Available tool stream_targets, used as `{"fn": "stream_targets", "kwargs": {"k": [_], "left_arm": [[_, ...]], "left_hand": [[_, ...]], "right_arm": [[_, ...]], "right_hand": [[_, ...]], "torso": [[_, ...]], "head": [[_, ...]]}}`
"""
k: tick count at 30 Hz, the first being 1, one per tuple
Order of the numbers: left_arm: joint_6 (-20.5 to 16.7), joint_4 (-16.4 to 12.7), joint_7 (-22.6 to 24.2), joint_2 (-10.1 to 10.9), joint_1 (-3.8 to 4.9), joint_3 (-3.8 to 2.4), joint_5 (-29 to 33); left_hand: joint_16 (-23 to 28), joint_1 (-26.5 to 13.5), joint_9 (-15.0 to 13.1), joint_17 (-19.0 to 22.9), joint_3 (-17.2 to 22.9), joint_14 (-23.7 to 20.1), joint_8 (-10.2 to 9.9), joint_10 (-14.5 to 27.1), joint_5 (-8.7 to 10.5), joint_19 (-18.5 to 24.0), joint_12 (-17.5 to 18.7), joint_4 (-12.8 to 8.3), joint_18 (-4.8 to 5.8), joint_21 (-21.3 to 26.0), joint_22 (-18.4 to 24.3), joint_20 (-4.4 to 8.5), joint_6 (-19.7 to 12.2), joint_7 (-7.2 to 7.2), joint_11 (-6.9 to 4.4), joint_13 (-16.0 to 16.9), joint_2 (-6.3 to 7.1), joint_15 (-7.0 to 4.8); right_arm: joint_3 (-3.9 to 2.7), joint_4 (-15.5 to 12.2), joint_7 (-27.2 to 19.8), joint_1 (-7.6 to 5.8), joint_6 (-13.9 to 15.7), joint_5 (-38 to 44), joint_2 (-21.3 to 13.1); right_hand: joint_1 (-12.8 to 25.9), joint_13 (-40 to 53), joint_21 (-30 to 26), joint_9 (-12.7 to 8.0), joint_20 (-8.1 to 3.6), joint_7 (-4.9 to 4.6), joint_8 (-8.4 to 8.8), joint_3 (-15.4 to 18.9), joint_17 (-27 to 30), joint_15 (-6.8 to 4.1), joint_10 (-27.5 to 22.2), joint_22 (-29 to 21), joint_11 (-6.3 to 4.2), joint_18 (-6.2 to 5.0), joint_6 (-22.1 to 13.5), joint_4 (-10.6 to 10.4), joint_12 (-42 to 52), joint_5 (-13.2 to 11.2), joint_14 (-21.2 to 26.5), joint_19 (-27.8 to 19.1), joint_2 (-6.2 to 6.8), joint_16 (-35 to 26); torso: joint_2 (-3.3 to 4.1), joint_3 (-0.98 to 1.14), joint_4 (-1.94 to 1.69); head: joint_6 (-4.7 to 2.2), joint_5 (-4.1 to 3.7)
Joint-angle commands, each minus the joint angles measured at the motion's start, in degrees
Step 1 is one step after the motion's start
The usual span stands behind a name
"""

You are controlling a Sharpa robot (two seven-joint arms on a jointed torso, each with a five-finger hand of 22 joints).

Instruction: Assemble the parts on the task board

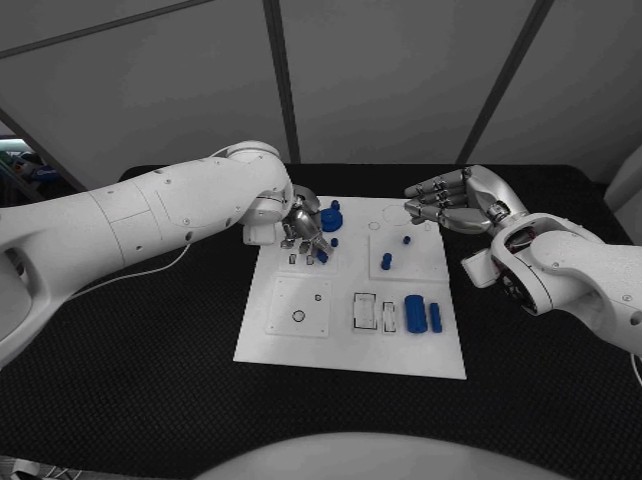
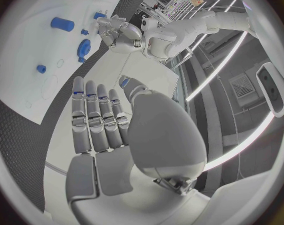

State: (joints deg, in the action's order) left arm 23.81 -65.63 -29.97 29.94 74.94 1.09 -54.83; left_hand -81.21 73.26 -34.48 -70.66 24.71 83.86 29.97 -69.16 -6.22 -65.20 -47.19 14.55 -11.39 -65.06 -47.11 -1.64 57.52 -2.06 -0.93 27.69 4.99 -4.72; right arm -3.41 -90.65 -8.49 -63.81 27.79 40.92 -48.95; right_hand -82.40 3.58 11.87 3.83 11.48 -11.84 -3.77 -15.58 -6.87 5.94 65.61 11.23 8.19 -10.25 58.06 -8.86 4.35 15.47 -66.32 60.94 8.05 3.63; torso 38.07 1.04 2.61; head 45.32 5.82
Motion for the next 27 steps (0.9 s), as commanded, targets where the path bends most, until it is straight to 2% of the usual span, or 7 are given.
{"fn": "stream_targets", "kwargs": {"k": [1,9,15,18,23,27], "left_arm": [[-4.3,-1.1,0.2,1.1,0.08,-0.03,5.5],[-8.3,-4.1,-0.1,4.0,0.07,0.00,8.9],[-10.9,-6.6,0.4,6.1,-0.13,0.03,6.5],[-12.6,-8.0,0.9,7.2,-0.68,0.04,3.6],[-15.2,-9.8,1.6,8.6,-1.96,0.05,-2.5],[-16.7,-10.4,1.6,8.9,-2.87,0.05,-5.0]], "left_hand": [[-0.4,-1.7,-0.8,-0.3,10.1,2.1,0.3,-1.8,-0.61,-0.5,-0.4,-8.4,2.90,-0.6,-0.5,0.18,-0.3,0.14,-1.27,-0.1,0.85,-0.46],[-0.5,-3.8,-1.9,-0.4,14.2,2.2,0.7,-2.3,-1.29,-1.4,-0.6,-10.5,3.15,-1.4,-2.0,0.33,-0.1,0.38,-1.42,-0.3,2.37,-0.67],[-0.5,-4.2,-2.2,-0.4,15.1,2.2,0.8,-2.4,-1.36,-1.5,-0.6,-11.2,3.18,-1.5,-2.3,0.36,-0.1,0.40,-1.45,-0.4,2.81,-0.70],[-0.5,-4.6,-2.4,-0.4,15.9,2.2,0.9,-2.6,-1.47,-1.7,-0.6,-11.7,3.22,-1.7,-2.6,0.41,0.1,0.46,-1.51,-0.4,3.22,-0.75],[-0.5,-4.9,-2.5,-0.5,16.6,2.2,1.0,-2.9,-1.51,-1.9,-0.8,-12.0,3.27,-1.9,-2.9,0.45,0.2,0.53,-1.58,-0.2,3.55,-0.80],[-0.5,-5.2,-2.7,-0.5,17.3,2.2,1.0,-3.1,-1.57,-1.9,-0.8,-12.5,3.27,-1.9,-3.0,0.52,0.4,0.61,-1.66,-0.2,4.08,-0.86]], "right_arm": [[-0.04,0.1,-0.8,-0.09,-0.2,0.2,0.0],[-0.04,0.3,-1.2,-0.09,0.0,0.2,0.0],[-0.04,0.4,-1.3,-0.09,0.0,0.2,-0.1],[-0.04,0.4,-1.3,-0.09,0.0,0.2,-0.1],[-0.04,0.4,-1.2,-0.09,-0.1,0.2,-0.1],[-0.04,0.5,-1.2,-0.09,-0.2,0.2,0.0]], "right_hand": [[0.1,-0.1,-0.2,0.0,0.19,-0.15,0.12,0.0,0.1,0.05,-0.1,-0.1,0.28,-0.19,-0.4,0.2,-0.2,0.2,0.0,0.2,-0.18,0.0],[0.2,-0.1,-0.3,0.0,0.20,-0.21,0.13,0.1,0.2,0.07,-0.2,-0.2,0.32,-0.19,-0.4,0.2,-0.2,0.4,0.0,0.3,-0.21,0.0],[0.2,-0.1,-0.3,0.0,0.20,-0.21,0.13,0.1,0.2,0.07,-0.2,-0.2,0.32,-0.19,-0.4,0.2,-0.2,0.4,0.0,0.3,-0.21,0.0],[0.2,-0.1,-0.3,0.0,0.20,-0.21,0.13,0.1,0.2,0.07,-0.2,-0.2,0.32,-0.19,-0.4,0.2,-0.2,0.4,0.0,0.3,-0.21,0.0],[0.4,-0.1,-0.4,0.0,0.22,-0.26,0.13,0.1,0.3,0.09,-0.2,-0.2,0.36,-0.17,-0.4,0.1,-0.2,0.4,0.0,0.3,-0.19,0.0],[0.4,-0.1,-0.4,0.0,0.22,-0.26,0.13,0.1,0.3,0.09,-0.2,-0.2,0.36,-0.17,-0.4,0.1,-0.2,0.4,0.0,0.3,-0.19,0.0]], "torso": [[-0.10,-0.01,-0.14],[-0.32,0.00,-0.45],[-0.35,0.01,-0.59],[-0.29,0.06,-0.44],[-0.25,-0.02,-0.50],[-0.23,-0.04,-0.56]], "head": [[0.08,0.07],[0.39,0.02],[0.56,0.22],[0.61,0.41],[0.71,0.42],[0.78,0.43]]}}
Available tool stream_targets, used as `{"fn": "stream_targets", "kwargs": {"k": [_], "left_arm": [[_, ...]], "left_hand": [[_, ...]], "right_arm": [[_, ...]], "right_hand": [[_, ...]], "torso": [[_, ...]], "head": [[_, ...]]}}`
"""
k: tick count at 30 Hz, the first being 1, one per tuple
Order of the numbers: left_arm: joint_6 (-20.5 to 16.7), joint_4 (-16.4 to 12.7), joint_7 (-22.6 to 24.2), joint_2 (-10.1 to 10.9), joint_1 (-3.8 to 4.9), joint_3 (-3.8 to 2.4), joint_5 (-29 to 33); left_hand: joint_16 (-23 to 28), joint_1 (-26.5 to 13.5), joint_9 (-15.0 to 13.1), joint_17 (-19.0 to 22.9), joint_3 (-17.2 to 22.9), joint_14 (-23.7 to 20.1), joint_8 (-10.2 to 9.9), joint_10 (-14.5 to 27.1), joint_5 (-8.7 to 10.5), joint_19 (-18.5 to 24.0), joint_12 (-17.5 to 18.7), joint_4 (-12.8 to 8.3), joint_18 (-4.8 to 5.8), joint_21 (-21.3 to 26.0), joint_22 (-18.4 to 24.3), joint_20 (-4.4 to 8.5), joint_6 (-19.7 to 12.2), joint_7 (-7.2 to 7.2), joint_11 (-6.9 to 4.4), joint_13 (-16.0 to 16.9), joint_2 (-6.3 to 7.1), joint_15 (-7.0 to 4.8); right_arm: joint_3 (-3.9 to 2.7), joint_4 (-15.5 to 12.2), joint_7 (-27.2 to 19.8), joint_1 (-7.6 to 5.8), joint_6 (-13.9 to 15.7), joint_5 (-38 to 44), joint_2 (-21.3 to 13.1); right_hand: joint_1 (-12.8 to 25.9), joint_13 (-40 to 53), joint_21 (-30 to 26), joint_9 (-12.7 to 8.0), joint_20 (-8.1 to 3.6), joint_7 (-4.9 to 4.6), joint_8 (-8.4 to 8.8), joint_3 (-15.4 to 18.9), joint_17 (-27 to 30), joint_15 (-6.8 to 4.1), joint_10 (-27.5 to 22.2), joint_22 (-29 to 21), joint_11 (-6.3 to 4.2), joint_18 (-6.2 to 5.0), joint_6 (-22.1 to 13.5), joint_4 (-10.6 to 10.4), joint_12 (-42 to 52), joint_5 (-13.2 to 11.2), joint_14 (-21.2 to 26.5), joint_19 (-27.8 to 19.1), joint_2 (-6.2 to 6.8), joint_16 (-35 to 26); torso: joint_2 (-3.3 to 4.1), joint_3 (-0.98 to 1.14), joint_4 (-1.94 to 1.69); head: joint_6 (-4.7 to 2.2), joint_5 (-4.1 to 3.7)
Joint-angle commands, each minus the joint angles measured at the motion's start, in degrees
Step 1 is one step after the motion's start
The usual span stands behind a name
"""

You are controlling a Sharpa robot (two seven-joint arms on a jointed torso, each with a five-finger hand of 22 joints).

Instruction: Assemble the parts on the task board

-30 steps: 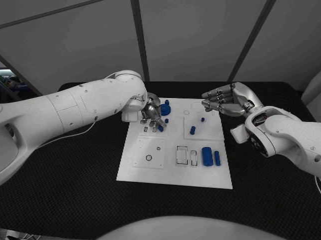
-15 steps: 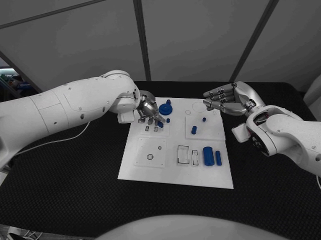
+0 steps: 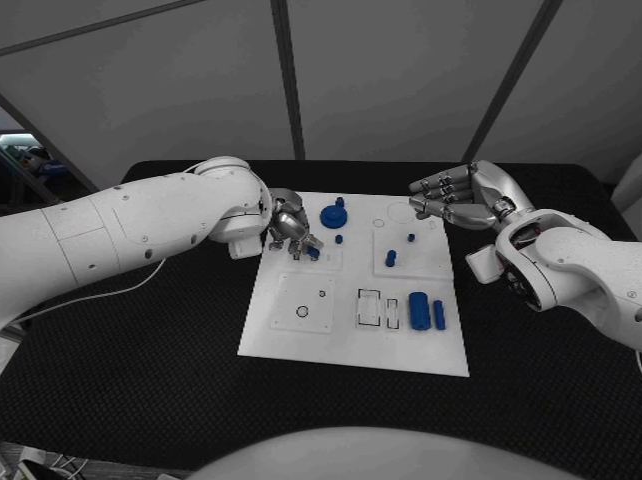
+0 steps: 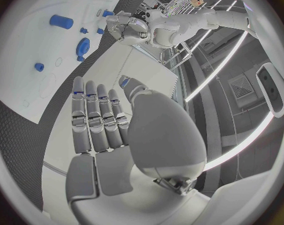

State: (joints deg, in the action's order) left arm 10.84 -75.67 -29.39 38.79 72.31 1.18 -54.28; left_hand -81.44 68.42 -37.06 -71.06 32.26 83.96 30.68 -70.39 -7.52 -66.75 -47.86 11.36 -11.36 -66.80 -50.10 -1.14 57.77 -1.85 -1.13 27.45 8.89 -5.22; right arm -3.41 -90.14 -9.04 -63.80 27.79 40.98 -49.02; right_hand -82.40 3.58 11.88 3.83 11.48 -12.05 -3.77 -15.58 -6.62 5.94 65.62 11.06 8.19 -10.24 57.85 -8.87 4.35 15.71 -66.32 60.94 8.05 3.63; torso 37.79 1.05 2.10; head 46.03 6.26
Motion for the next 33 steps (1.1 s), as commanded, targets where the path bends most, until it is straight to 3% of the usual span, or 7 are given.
{"fn": "stream_targets", "kwargs": {"k": [1,7,33], "left_arm": [[-3.9,-0.3,1.0,0.0,-0.39,-0.03,-6.0],[-4.7,-0.3,0.7,-0.2,-0.91,-0.04,-8.0],[-1.2,0.0,0.1,-1.4,-1.27,-0.05,-9.8]], "left_hand": [[-0.2,-0.4,-0.1,-0.1,9.7,2.1,0.2,-1.9,-0.27,-0.4,-0.1,-9.3,3.24,-0.2,-0.1,0.02,0.2,0.40,-1.45,0.0,0.19,-0.35],[-0.2,-0.6,-0.1,-0.1,10.1,2.1,0.2,-2.0,-0.31,-0.4,0.0,-9.5,3.26,-0.3,-0.2,0.05,0.3,0.43,-1.49,-0.2,0.37,-0.38],[-0.2,-1.0,-0.2,-0.1,10.9,2.1,0.2,-2.4,-0.43,-0.7,-0.1,-9.8,3.34,-0.5,-0.7,0.12,0.6,0.51,-1.57,-0.1,0.69,-0.45]], "right_arm": [[-0.04,0.0,-0.6,-0.09,-0.3,0.2,0.1],[-0.04,0.0,-0.7,-0.09,-0.3,0.2,0.3],[-0.04,0.1,-0.7,-0.09,-0.4,0.2,0.4]], "right_hand": [[0.4,-0.1,-0.4,0.0,0.22,-0.06,0.13,0.1,0.1,0.10,-0.2,-0.1,0.37,-0.18,-0.2,0.1,-0.2,0.2,0.0,0.3,-0.20,0.0],[0.4,-0.1,-0.4,0.0,0.23,-0.07,0.13,0.1,0.1,0.11,-0.2,-0.1,0.38,-0.17,-0.2,0.1,-0.3,0.2,0.0,0.3,-0.20,0.0],[0.4,-0.1,-0.4,0.0,0.23,-0.07,0.13,0.1,0.1,0.11,-0.2,-0.1,0.38,-0.17,-0.2,0.1,-0.3,0.2,0.0,0.3,-0.20,0.0]], "torso": [[0.06,-0.06,-0.06],[0.15,-0.02,0.17],[0.06,0.02,0.09]], "head": [[0.08,0.01],[0.19,0.26],[0.46,-0.02]]}}
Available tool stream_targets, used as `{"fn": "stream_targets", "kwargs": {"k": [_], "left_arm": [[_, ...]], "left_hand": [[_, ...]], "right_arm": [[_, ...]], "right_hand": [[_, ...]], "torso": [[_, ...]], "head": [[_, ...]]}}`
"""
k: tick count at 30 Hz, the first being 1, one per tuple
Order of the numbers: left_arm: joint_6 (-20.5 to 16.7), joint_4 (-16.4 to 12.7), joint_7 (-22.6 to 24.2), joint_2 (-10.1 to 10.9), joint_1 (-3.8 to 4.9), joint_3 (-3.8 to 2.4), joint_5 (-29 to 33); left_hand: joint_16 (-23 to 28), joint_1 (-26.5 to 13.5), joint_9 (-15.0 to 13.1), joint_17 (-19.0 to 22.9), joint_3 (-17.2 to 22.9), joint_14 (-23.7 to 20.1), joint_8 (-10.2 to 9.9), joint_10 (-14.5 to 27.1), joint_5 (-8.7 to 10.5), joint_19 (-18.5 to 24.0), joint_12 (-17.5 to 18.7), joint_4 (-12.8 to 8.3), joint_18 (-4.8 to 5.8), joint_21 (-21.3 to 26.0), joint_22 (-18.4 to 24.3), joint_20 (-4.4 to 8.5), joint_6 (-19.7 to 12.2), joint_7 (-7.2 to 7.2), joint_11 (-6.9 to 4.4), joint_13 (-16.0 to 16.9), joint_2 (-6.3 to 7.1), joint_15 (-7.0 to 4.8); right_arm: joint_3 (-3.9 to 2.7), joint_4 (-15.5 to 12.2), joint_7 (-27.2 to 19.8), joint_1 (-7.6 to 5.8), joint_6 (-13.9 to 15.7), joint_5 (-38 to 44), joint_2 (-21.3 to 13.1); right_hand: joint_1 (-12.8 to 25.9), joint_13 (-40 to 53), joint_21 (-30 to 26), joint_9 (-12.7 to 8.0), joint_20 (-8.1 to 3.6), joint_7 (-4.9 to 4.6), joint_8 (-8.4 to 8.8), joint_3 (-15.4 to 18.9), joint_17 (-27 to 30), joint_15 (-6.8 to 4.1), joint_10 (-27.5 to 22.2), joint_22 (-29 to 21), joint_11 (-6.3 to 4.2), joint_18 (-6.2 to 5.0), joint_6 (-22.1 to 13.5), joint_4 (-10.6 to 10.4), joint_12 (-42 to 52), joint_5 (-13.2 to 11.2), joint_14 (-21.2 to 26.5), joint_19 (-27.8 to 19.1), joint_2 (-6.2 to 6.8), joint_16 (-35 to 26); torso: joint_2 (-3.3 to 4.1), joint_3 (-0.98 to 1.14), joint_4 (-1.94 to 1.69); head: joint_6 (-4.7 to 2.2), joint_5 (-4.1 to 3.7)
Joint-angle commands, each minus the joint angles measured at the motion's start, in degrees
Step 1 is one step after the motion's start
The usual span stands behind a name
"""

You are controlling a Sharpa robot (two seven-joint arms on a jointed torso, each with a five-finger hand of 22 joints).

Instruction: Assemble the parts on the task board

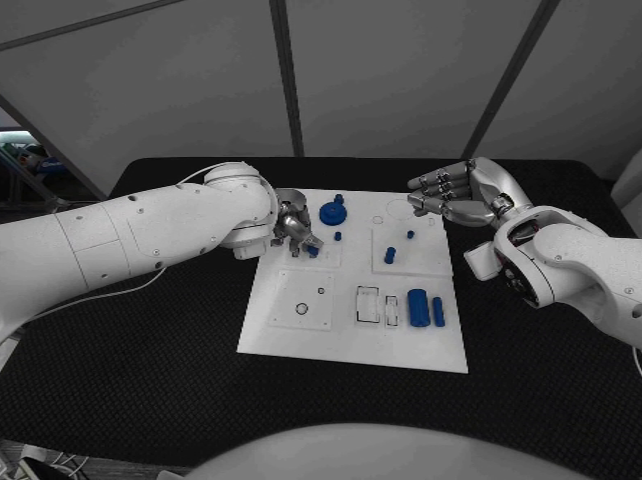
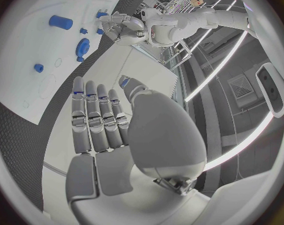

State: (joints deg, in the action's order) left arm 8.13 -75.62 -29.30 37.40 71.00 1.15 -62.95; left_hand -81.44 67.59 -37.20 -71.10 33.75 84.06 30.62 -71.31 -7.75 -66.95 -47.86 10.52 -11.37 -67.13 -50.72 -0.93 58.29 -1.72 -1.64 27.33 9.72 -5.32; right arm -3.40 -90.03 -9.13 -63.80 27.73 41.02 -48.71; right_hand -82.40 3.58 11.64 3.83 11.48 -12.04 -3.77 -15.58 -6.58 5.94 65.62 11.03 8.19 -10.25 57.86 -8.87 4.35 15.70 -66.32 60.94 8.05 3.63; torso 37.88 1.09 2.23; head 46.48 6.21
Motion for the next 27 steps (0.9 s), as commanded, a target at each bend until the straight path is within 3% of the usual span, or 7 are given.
{"fn": "stream_targets", "kwargs": {"k": [1,27], "left_arm": [[1.6,0.0,0.0,0.0,0.04,-0.01,-1.2],[2.1,0.3,-0.2,-0.4,-0.15,-0.01,-2.0]], "left_hand": [[-0.2,-0.1,-0.1,-0.1,9.4,2.0,0.2,-1.5,-0.21,-0.5,-0.1,-9.0,3.34,-0.2,0.0,-0.08,0.0,0.38,-1.06,0.1,-0.14,-0.35],[-0.2,-0.8,-0.5,-0.1,10.9,2.1,0.4,-2.2,-0.84,-1.2,-0.2,-9.7,3.53,-0.9,-1.2,0.08,0.6,0.55,-1.24,0.1,0.55,-0.51]], "right_arm": [[-0.05,0.0,-0.6,-0.09,-0.4,0.2,0.1],[-0.05,0.3,-0.7,-0.08,-0.8,0.3,0.5]], "right_hand": [[0.4,-0.1,-0.2,0.0,0.23,-0.08,0.13,0.1,0.1,0.11,-0.2,-0.1,0.38,-0.17,-0.2,0.1,-0.3,0.2,0.0,0.3,-0.20,0.0],[0.5,-0.1,-0.3,0.0,0.24,-0.07,0.11,0.1,0.2,0.11,-0.2,-0.1,0.38,-0.17,-0.2,0.1,-0.3,0.3,-0.1,0.4,-0.28,0.0]], "torso": [[-0.03,-0.02,-0.04],[0.01,-0.01,-0.04]], "head": [[0.01,0.02],[0.26,0.14]]}}
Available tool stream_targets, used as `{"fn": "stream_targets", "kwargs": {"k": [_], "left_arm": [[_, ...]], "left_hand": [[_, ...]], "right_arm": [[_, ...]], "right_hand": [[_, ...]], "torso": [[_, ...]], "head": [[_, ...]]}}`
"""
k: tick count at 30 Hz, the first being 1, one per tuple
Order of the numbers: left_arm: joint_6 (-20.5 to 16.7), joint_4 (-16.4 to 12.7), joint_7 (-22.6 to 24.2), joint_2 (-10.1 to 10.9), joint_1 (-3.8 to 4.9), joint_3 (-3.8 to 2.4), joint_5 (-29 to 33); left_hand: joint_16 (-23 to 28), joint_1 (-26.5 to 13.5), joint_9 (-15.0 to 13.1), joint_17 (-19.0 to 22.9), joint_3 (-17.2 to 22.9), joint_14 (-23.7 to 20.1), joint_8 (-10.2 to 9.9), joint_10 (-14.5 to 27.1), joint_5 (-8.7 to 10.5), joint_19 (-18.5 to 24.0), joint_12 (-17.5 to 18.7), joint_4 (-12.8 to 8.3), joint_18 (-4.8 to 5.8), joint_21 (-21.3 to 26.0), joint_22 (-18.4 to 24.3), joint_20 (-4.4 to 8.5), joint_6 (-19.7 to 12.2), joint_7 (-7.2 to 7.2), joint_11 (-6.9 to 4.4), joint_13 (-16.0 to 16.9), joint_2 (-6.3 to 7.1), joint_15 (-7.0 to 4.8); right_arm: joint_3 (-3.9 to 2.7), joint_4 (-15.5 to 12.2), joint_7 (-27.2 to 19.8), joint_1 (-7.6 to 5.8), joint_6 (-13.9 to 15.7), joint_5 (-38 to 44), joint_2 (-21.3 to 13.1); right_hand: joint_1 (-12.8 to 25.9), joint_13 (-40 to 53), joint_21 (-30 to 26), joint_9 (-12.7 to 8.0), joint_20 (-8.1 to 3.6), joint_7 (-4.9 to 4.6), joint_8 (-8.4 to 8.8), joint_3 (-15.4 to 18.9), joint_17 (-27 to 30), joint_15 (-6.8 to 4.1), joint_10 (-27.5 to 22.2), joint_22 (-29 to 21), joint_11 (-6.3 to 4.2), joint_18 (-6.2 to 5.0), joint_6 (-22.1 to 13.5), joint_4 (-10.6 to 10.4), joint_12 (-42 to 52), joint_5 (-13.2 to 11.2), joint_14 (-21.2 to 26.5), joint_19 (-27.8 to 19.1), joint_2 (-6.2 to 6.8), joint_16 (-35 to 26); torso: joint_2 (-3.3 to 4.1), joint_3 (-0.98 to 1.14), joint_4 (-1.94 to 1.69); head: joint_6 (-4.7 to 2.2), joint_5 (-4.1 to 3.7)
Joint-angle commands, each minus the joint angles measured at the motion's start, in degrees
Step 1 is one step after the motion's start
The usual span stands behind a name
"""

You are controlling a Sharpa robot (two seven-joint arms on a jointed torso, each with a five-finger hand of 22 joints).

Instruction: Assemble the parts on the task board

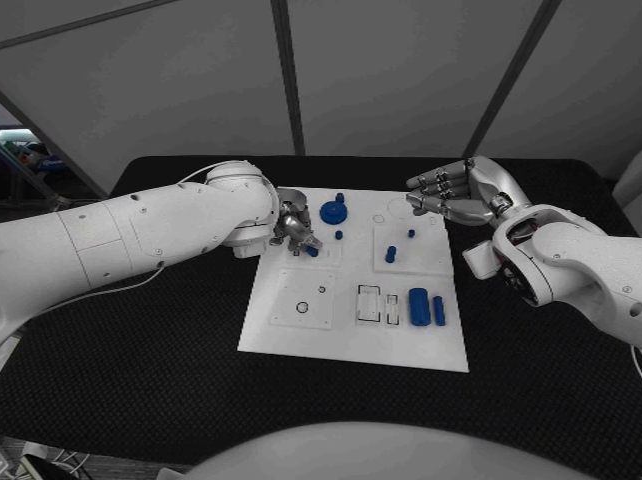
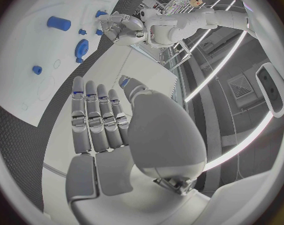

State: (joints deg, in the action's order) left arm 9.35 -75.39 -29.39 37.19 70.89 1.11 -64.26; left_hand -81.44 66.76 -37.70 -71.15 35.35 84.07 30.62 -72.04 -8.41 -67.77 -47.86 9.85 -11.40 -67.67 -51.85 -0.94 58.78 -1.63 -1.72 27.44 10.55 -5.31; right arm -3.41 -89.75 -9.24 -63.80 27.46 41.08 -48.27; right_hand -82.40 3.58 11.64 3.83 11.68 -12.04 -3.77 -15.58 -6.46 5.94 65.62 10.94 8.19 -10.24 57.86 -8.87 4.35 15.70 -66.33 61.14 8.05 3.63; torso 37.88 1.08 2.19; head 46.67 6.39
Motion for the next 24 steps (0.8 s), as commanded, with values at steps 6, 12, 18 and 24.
{"fn": "stream_targets", "kwargs": {"k": [6,12,18,24], "left_arm": [[1.5,0.3,-0.2,-0.2,-0.10,0.02,-0.7],[2.0,0.6,-0.2,-0.6,-0.13,0.02,-0.7],[2.7,1.1,-0.3,-1.1,-0.16,0.02,-0.7],[4.2,1.7,-0.4,-1.6,-0.17,0.01,-0.7]], "left_hand": [[-0.3,-0.2,-0.1,-0.1,9.7,2.1,0.4,-1.8,-0.35,-0.6,-0.4,-9.3,3.63,-0.6,-0.4,0.13,0.2,0.51,-1.21,0.2,-0.05,-0.56],[-0.2,-0.3,-0.1,0.0,9.8,2.1,0.4,-1.9,-0.46,-0.6,-0.5,-9.4,3.64,-0.6,-0.5,0.15,0.3,0.54,-1.24,0.2,0.05,-0.57],[-0.3,-0.4,-0.2,-0.1,9.9,2.1,0.4,-1.9,-0.52,-0.6,-0.5,-9.4,3.64,-0.6,-0.5,0.17,0.3,0.55,-1.25,0.2,0.10,-0.58],[-0.3,-0.6,-0.2,-0.1,10.0,2.1,0.4,-1.8,-0.58,-0.4,-0.2,-9.4,3.56,-0.4,-0.2,0.18,0.3,0.52,-1.22,-0.2,0.07,-0.59]], "right_arm": [[-0.04,0.0,-0.6,-0.09,-0.6,1.0,0.1],[-0.04,0.0,-0.7,-0.09,-0.7,1.7,0.2],[-0.04,0.0,-0.7,-0.09,-0.7,1.9,0.2],[-0.04,0.0,-0.7,-0.09,-0.7,1.9,0.3]], "right_hand": [[0.5,0.0,-0.3,0.0,0.03,-0.05,0.10,0.1,0.1,0.11,-0.1,-0.1,0.36,-0.18,-0.2,0.1,-0.2,0.3,-0.1,0.2,-0.36,0.0],[0.5,0.0,-0.3,0.0,0.03,-0.05,0.10,0.1,0.1,0.11,-0.1,-0.1,0.36,-0.18,-0.2,0.1,-0.2,0.3,-0.1,0.2,-0.36,0.0],[0.5,0.0,-0.3,0.0,0.03,-0.05,0.10,0.1,0.1,0.11,-0.1,-0.1,0.36,-0.18,-0.2,0.1,-0.2,0.3,-0.1,0.2,-0.36,0.0],[0.5,0.0,-0.3,0.0,0.03,-0.05,0.10,0.1,0.1,0.11,-0.1,-0.1,0.36,-0.18,-0.2,0.1,-0.2,0.3,-0.1,0.2,-0.36,0.0]], "torso": [[-0.02,0.00,0.02],[0.02,0.03,0.03],[0.01,0.04,0.04],[-0.03,0.07,0.06]], "head": [[0.10,0.02],[0.08,0.01],[0.19,0.03],[0.27,-0.01]]}}
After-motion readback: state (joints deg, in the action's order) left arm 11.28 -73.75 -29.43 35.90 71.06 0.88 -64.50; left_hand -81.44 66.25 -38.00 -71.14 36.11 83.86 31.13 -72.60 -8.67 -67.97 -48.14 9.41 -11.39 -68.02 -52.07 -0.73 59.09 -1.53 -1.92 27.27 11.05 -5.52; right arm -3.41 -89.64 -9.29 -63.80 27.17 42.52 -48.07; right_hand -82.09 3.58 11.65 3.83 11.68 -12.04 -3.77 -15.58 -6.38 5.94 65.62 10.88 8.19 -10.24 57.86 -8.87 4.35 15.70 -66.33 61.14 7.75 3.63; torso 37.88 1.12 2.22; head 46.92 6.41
